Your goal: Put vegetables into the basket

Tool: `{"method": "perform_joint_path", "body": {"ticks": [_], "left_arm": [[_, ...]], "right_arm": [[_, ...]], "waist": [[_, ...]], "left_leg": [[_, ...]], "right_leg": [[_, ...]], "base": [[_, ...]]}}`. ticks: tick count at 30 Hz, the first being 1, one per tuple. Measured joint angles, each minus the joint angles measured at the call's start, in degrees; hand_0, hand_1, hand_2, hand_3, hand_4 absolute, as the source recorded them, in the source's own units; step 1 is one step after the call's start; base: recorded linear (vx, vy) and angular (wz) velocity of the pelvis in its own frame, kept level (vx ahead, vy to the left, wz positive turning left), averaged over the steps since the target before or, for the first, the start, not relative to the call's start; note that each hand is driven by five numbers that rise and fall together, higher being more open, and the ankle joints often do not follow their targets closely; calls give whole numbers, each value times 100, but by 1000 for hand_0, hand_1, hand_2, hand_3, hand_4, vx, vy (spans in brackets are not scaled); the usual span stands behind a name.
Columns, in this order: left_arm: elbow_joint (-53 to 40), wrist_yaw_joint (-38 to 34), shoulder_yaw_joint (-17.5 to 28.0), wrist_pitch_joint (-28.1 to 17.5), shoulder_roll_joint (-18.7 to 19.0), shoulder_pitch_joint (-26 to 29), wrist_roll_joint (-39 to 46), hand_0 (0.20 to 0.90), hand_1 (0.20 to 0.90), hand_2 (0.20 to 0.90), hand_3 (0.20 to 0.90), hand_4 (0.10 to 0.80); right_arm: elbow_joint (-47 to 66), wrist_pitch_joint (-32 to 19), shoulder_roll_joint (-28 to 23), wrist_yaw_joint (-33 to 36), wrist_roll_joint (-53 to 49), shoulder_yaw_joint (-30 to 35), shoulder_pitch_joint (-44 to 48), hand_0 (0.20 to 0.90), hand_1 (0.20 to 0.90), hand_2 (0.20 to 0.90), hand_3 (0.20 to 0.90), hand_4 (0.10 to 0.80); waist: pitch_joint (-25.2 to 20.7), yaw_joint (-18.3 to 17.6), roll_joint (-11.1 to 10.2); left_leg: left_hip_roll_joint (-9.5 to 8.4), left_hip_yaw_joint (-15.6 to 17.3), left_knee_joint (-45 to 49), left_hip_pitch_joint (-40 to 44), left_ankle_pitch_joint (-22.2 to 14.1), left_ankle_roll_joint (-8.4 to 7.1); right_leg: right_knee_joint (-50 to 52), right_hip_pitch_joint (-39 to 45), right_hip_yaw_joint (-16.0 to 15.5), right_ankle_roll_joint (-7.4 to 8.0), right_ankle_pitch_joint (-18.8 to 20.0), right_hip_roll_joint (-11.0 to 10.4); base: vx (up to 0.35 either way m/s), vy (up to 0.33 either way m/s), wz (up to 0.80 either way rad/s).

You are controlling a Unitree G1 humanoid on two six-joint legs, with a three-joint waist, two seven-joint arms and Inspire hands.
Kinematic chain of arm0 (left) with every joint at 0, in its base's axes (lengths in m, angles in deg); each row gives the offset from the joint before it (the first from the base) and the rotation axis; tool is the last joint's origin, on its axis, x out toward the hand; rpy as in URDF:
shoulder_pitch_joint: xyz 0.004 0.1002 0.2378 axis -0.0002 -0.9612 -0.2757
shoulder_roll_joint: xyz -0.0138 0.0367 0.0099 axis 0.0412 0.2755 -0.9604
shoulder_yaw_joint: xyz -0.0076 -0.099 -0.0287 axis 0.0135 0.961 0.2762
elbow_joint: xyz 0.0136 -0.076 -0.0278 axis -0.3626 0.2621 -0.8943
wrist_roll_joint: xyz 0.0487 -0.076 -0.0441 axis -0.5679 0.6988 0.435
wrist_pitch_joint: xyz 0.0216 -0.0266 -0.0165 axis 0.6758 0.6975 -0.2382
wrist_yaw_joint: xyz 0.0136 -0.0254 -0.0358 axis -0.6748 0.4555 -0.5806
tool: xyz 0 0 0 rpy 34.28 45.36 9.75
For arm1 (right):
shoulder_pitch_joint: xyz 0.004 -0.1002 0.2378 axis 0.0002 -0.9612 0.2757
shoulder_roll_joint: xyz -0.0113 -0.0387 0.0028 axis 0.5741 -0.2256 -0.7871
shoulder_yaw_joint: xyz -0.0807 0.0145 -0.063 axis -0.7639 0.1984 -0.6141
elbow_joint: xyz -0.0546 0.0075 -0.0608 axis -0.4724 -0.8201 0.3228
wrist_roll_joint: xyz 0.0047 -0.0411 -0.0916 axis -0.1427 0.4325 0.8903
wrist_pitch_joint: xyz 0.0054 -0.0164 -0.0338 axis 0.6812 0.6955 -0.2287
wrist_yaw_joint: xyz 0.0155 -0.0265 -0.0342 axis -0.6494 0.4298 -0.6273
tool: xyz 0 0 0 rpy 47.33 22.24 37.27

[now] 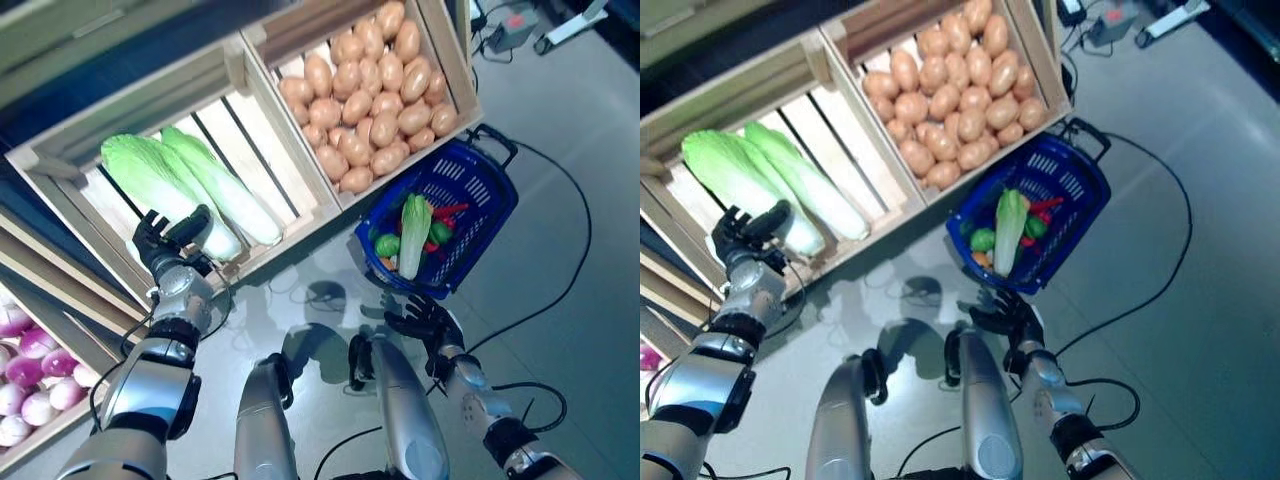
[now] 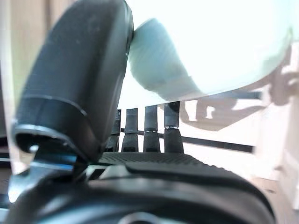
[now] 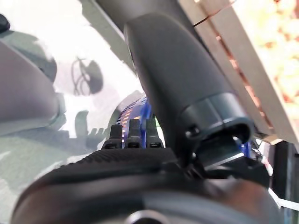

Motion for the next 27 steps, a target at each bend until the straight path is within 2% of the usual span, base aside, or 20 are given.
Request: {"method": "perform_joint_path", "body": {"ticks": [2,4,6,8,12,16,19,23,27], "left_arm": [[-268,-2,94,-2,-112,-282,-137,300,300,300,300,400],[-545,-200,150,-9,-433,-678,-305,300,300,300,300,400],[-849,-494,154,-15,-800,-1138,-602,300,300,300,300,400],[-1104,-716,156,-18,-1063,-1425,-870,300,300,300,300,400],[-1644,-1088,63,-149,-1405,-2088,-1948,300,300,300,300,400],[-2053,-1176,-143,-145,-1483,-2517,-2407,300,300,300,300,400],[-2482,-1005,-157,-145,-1494,-2854,-2737,300,300,300,300,400],[-2662,-578,-216,-133,-1507,-2900,-2737,300,300,300,300,400],[-3008,-146,-377,-131,-1489,-2900,-2752,300,300,300,300,400]], "right_arm": [[64,1,29,0,8,101,-186,900,900,900,900,800],[162,1,25,1,8,212,-461,900,900,900,900,800],[244,2,21,2,11,241,-774,900,900,900,900,800],[278,5,78,5,16,312,-929,900,900,900,900,800],[413,5,232,11,62,398,-1036,900,900,900,900,800],[828,5,244,-21,52,421,-1064,900,900,900,900,800],[1045,3,305,-363,-3,557,-1071,900,900,900,900,800],[1372,0,324,-1012,-373,763,-1025,900,900,900,900,800],[1439,8,293,-1430,-475,853,-513,900,900,900,900,800]], "waist": [[-68,17,126],[-154,54,271],[-441,106,441],[-609,183,524],[-1188,248,604],[-1483,300,617],[-1648,340,583],[-1666,498,571],[-1688,591,533]], "left_leg": [[-37,14,-304,331,66,-15],[-113,34,-757,808,187,-19],[-160,35,-1295,1242,327,-36],[-192,36,-1871,1692,532,-44],[-233,31,-3080,2470,1016,-47],[-253,15,-3780,2959,1296,2],[-254,1,-4153,3071,1485,53],[-278,3,-4451,3239,1628,140],[-350,25,-4654,3273,1756,249]], "right_leg": [[-231,300,-24,27,20,0],[-537,722,-43,73,52,-12],[-923,1113,-138,104,103,-16],[-1326,1513,-235,121,212,-1],[-2152,2134,-386,175,457,94],[-2764,2596,-473,263,668,178],[-3230,2774,-523,327,905,245],[-3879,3095,-533,426,1265,312],[-4672,3381,-529,521,1742,325]], "base": [[130,-18,3],[145,-39,3],[152,-40,8],[122,-33,9],[55,-9,8],[63,-17,5],[45,-25,9],[0,0,0],[0,0,0]]}}
